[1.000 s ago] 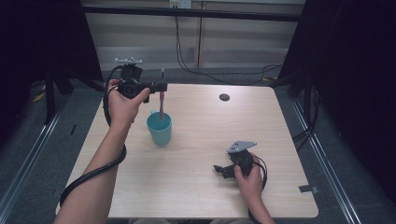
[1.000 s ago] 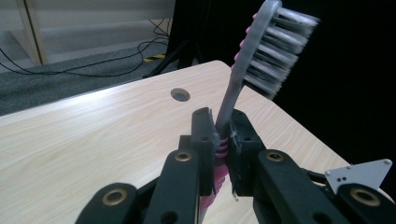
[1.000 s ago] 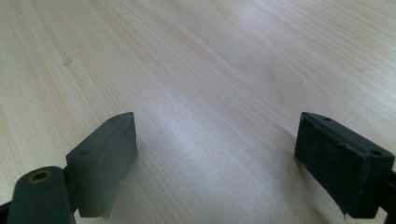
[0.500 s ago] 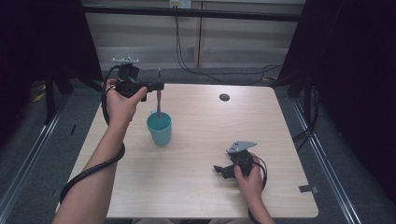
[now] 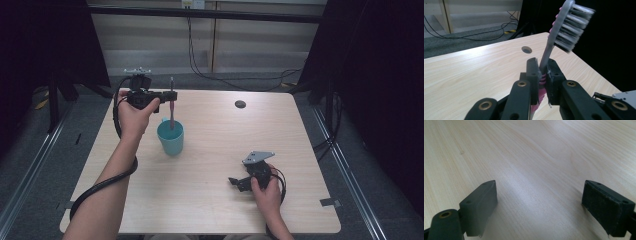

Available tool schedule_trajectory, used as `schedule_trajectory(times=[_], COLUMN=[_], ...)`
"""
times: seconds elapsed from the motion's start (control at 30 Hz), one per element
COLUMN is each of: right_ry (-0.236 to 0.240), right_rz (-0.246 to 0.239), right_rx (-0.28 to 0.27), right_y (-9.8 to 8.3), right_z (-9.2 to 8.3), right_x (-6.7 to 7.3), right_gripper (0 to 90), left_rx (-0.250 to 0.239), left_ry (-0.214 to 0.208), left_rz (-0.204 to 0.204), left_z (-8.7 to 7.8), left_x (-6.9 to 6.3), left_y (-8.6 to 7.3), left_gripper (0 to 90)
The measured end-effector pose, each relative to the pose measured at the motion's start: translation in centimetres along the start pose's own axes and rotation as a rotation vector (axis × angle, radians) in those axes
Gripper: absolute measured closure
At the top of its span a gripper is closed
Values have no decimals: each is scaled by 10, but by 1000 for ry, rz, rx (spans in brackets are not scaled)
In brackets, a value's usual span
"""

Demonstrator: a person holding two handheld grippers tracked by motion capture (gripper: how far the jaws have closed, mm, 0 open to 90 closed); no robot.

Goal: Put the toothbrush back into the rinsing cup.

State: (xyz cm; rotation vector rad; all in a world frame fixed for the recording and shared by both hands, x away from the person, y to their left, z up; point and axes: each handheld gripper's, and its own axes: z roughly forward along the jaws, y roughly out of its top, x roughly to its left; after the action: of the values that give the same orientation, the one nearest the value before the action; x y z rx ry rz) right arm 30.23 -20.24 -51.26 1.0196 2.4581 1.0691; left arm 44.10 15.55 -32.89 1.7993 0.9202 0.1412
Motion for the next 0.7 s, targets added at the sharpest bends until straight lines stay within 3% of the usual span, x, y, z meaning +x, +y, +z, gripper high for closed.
schedule_trajectory(times=[0.7], right_ry=[2], right_rz=[-6], right_rx=[-1], right_y=[0], right_z=[0], right_x=[0], right_gripper=[125], left_rx=[16], left_ry=[4], left_rz=[14], left_z=[10], left_x=[0], left_y=[-12], left_gripper=[828])
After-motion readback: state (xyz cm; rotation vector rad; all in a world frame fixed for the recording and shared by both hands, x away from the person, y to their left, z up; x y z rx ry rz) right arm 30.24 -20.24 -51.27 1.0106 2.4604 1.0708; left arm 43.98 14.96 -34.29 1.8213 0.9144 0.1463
